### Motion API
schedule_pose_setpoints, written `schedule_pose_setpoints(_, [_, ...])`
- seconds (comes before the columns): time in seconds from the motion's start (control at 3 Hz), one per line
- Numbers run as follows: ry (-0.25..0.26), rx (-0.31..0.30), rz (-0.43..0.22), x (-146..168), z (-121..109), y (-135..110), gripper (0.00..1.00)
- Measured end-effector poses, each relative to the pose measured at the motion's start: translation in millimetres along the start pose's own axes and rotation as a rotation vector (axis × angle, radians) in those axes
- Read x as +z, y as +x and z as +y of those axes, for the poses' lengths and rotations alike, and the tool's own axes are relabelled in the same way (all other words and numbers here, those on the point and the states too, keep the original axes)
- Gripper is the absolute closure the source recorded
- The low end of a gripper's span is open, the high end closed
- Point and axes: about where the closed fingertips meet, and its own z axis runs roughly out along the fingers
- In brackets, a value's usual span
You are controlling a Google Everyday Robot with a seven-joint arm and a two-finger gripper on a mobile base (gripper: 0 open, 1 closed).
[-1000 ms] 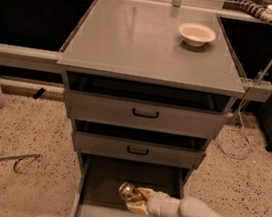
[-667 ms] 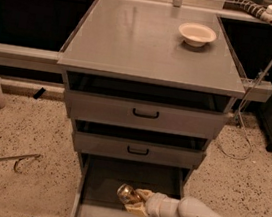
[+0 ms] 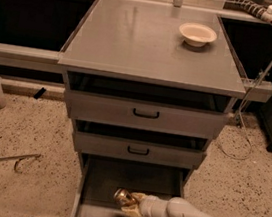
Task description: Place orange can into bottom drawer
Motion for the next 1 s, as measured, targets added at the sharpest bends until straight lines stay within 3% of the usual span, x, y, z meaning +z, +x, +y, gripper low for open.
schedule_pose_setpoints(0.33, [0.027, 0.015, 0.047, 30, -20, 31, 1.0])
schedule_pose_setpoints(1.0, [0.037, 0.079, 0.163, 69, -26, 91, 1.0])
